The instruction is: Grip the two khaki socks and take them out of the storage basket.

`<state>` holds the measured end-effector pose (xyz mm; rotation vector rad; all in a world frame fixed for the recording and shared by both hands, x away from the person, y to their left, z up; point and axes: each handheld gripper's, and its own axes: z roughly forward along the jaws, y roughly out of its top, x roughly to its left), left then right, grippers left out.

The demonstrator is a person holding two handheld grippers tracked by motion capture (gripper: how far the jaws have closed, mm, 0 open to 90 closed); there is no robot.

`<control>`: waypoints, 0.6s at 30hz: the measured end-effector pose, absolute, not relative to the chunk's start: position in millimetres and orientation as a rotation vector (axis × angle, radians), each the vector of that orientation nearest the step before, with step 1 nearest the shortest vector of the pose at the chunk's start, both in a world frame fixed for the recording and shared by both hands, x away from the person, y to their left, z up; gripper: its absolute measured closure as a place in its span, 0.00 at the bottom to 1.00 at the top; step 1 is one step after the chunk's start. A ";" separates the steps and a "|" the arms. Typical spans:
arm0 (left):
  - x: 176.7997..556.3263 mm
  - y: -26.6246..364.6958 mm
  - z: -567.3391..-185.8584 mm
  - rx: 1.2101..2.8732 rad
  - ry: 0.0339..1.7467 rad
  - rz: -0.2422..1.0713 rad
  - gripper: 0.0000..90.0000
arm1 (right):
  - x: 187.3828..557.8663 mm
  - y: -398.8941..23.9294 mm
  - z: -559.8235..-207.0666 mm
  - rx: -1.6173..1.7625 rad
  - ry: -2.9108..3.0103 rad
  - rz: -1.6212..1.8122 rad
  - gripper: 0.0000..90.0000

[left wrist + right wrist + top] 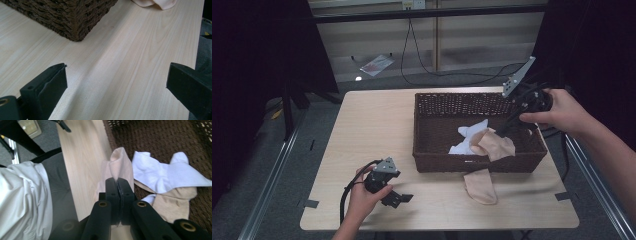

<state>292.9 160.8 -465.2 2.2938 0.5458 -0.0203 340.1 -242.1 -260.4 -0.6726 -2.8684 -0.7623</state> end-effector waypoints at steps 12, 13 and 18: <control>293.1 161.5 -464.8 2.292 0.554 -0.015 0.03 | 331.6 -227.3 -267.4 -0.566 -2.861 -0.726 0.98; 293.2 161.4 -464.8 2.292 0.552 -0.015 0.03 | 331.0 -225.5 -269.4 -0.555 -2.862 -0.720 0.98; 293.3 161.7 -464.9 2.287 0.546 -0.021 0.03 | 328.6 -215.3 -284.4 -0.528 -2.862 -0.653 0.98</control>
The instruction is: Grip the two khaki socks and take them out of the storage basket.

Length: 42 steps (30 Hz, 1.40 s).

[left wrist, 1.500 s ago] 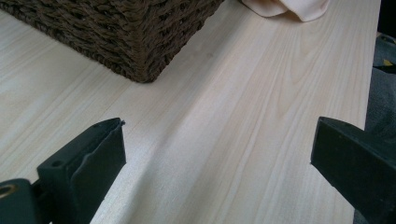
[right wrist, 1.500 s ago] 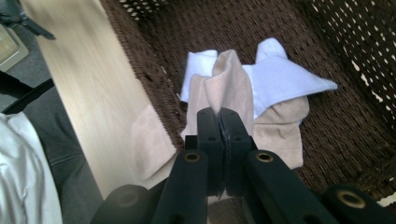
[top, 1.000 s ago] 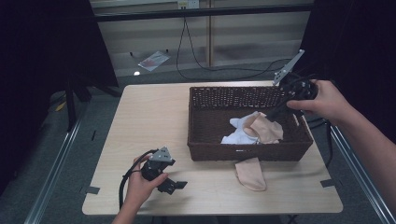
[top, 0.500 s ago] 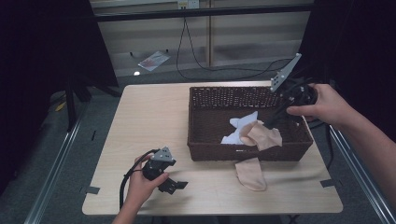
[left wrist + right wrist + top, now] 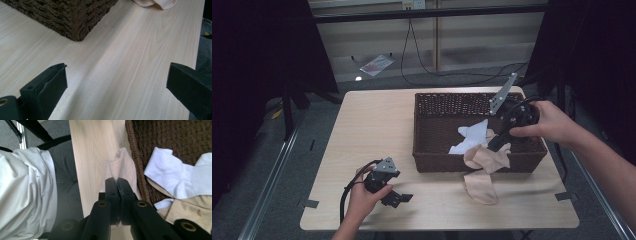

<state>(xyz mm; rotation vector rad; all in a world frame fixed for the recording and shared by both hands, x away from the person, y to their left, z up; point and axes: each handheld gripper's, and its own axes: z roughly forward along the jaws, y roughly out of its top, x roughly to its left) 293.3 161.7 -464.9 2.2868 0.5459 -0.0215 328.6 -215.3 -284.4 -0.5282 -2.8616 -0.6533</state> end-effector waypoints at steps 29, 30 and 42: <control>293.1 162.9 -463.7 2.287 0.551 -0.014 0.03 | 314.0 -210.7 -331.4 -0.530 -2.902 -0.646 0.18; 293.1 162.9 -463.6 2.290 0.551 -0.012 0.03 | 312.7 -212.0 -333.0 -0.550 -2.904 -0.649 0.15; 292.7 162.7 -462.7 2.296 0.548 -0.007 0.03 | 299.4 -224.9 -359.1 -0.561 -2.910 -0.708 0.10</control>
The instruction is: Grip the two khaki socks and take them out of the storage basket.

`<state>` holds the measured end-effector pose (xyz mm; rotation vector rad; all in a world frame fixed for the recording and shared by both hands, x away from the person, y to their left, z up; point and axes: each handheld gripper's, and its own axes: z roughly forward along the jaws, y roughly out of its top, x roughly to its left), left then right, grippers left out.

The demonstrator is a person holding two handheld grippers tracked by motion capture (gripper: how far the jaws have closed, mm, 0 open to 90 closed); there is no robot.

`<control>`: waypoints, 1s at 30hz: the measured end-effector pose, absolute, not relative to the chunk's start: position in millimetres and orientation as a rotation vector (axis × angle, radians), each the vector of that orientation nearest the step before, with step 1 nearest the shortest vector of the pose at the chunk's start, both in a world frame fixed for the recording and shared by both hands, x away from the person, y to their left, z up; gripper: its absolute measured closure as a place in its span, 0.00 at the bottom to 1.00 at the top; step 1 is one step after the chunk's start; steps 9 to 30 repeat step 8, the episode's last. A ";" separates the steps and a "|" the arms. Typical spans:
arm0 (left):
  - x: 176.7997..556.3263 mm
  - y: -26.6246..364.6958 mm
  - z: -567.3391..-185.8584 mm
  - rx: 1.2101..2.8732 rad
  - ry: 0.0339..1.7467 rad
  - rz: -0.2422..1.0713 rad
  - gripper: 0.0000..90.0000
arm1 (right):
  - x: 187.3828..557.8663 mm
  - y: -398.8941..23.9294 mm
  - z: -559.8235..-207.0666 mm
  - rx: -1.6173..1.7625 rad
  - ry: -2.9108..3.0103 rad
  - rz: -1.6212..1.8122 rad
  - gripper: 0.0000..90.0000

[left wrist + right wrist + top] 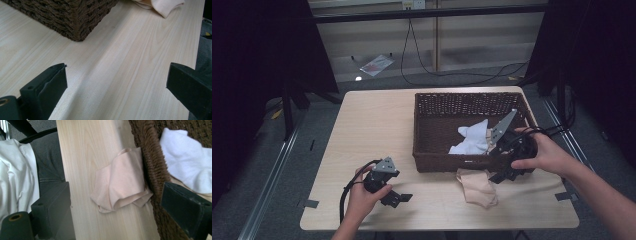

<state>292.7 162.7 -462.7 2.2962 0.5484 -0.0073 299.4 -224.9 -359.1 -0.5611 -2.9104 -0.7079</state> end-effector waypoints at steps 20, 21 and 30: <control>292.9 162.0 -463.0 2.297 0.551 -0.006 0.03 | 292.6 -225.7 -379.8 -0.571 -2.937 -0.690 0.10; 292.9 162.0 -463.0 2.297 0.551 -0.006 0.03 | 292.6 -225.7 -379.8 -0.571 -2.937 -0.690 0.10; 292.9 162.0 -463.0 2.297 0.551 -0.006 0.03 | 292.6 -225.7 -379.8 -0.571 -2.937 -0.690 0.10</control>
